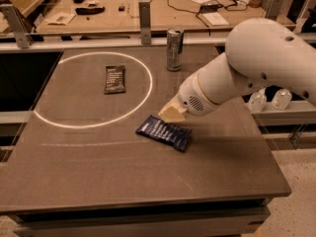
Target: Pick rxbar blueberry
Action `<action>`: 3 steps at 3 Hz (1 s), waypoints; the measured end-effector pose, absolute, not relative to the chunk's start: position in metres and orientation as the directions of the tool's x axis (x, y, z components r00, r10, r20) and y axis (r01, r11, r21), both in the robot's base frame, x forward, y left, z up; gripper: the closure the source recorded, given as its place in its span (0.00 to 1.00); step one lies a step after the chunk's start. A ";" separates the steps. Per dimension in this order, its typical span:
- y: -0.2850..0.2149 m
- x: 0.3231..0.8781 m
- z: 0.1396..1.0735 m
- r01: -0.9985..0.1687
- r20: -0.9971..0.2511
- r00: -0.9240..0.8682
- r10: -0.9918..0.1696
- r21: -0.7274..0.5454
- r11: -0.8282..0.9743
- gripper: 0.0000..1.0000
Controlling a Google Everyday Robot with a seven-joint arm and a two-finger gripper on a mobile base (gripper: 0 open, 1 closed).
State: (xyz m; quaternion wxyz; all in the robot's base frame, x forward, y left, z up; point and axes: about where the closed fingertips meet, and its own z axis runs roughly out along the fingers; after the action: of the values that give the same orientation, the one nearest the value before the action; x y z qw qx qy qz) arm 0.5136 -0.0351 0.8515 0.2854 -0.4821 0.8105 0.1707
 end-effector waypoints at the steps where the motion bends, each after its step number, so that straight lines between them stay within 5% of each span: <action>1: -0.038 0.520 0.870 -0.879 -0.640 -0.377 -0.669 0.019 0.477 1.00; 2: -0.039 0.522 0.882 -0.880 -0.639 -0.376 -0.671 0.020 0.475 1.00; 3: -0.043 0.520 0.885 -0.881 -0.634 -0.380 -0.673 0.026 0.473 0.84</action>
Offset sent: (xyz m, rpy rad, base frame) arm 0.0142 -0.0089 0.0439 0.0230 0.0124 -0.0017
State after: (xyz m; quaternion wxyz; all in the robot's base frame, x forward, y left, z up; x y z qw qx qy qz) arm 0.5204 -0.0426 0.8848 0.2829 -0.4795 0.8102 0.1834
